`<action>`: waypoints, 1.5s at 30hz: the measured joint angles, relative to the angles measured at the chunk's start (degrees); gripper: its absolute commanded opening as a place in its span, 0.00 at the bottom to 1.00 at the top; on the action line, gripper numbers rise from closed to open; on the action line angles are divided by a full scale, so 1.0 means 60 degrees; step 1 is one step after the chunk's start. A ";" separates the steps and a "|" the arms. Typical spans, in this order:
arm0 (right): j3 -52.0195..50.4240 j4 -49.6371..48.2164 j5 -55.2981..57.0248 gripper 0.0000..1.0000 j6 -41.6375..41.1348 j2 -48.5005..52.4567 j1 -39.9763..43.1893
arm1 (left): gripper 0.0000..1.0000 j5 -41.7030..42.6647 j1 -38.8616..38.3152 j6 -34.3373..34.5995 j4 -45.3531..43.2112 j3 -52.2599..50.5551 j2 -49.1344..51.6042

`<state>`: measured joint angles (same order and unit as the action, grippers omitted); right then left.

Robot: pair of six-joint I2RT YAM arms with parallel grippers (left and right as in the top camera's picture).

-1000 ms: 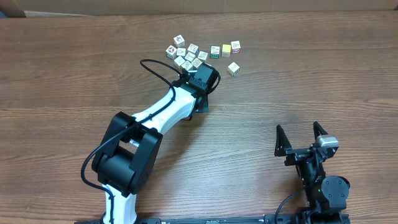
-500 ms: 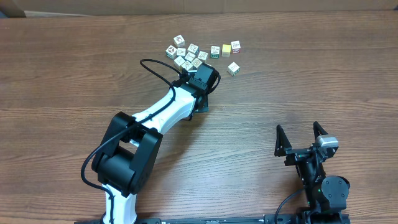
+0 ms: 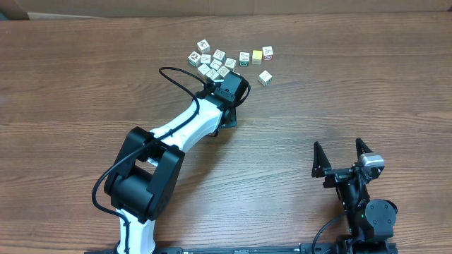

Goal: Form a horizontal line

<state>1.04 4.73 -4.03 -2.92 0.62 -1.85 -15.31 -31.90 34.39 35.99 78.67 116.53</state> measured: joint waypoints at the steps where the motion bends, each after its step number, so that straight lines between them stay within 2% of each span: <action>1: 0.0000 0.0000 -0.0004 1.00 0.0000 0.0000 0.0000 | 0.35 0.0000 0.0000 0.0000 0.0000 0.0000 0.0000; 18: 0.0000 0.0000 -0.0004 1.00 -0.0007 0.0000 -0.0004 | 0.29 0.0000 0.0000 0.0189 0.0000 0.0000 0.0000; 45: 0.0000 -0.0004 0.0000 1.00 0.0000 0.0000 0.0000 | 0.29 0.0058 0.0000 0.0211 -0.0076 0.0000 0.0000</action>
<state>1.04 4.71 -4.03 -2.92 0.62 -1.85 -14.96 -31.90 35.66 35.53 78.67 116.53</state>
